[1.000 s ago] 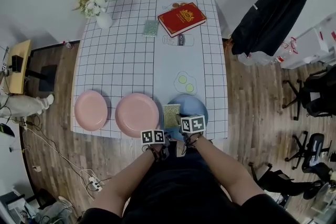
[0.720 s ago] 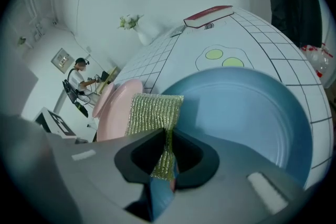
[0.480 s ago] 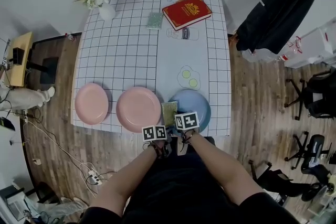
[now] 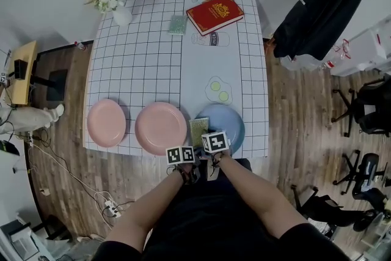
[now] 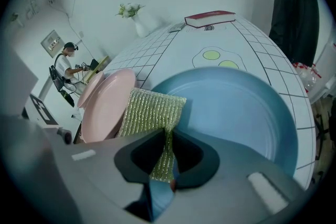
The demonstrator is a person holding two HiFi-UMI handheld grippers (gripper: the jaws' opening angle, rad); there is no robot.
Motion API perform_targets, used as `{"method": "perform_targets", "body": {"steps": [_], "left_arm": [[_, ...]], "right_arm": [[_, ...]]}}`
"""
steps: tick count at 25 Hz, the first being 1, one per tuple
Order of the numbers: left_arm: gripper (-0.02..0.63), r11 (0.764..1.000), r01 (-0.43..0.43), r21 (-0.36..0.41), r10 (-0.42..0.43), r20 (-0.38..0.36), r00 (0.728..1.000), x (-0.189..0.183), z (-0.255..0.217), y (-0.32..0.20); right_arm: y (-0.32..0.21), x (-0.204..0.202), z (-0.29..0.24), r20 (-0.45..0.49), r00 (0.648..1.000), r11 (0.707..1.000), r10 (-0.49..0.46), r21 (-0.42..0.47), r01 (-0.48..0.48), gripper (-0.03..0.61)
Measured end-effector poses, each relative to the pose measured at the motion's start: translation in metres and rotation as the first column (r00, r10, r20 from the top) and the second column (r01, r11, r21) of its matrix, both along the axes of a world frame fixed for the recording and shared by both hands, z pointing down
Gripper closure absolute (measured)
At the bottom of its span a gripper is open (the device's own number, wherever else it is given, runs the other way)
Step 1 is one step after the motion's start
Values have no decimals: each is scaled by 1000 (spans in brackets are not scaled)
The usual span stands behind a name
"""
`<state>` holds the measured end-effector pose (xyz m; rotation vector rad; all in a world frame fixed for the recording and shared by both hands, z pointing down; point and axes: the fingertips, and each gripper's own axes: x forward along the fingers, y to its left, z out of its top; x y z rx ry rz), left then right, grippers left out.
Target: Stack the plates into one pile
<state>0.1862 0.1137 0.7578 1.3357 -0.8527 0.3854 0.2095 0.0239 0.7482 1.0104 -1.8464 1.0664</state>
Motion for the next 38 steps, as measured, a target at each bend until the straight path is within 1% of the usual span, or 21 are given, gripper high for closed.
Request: {"method": "perform_targets", "body": {"steps": [9,17,20,23,27,33,38], "left_arm": [[551,1000,-7,-4,7,-3,1000,-1,1,0],[551,1000,-5,-13,5,-3,1000,0,1,0],[551,1000,-3,-12,3,-3,1000,0,1,-1],[551,1000,-3,-15,2,-7,1000,-1,2,1],[551,1000,0,-14,0,-9,1000,0,2,0],[551,1000,-6,-11,6,-10,1000,0,2,0],[551,1000,-7,-7,7,-11,1000,0,3,-1]], "right_arm": [[-2,18,0,-43,999,1000,0,19,1,520],[-4,47,1,-93,995,999,27,48,-23,520],[-4,65,-2,-140,989,998,37,53,-30,518],[-6,79,5,-161,986,997,45,75,-33,518],[-8,99,-6,-193,978,994,85,85,-69,518],[-8,124,-5,-245,962,991,121,79,-104,518],[-9,133,-7,-307,946,992,106,98,-80,518]]}}
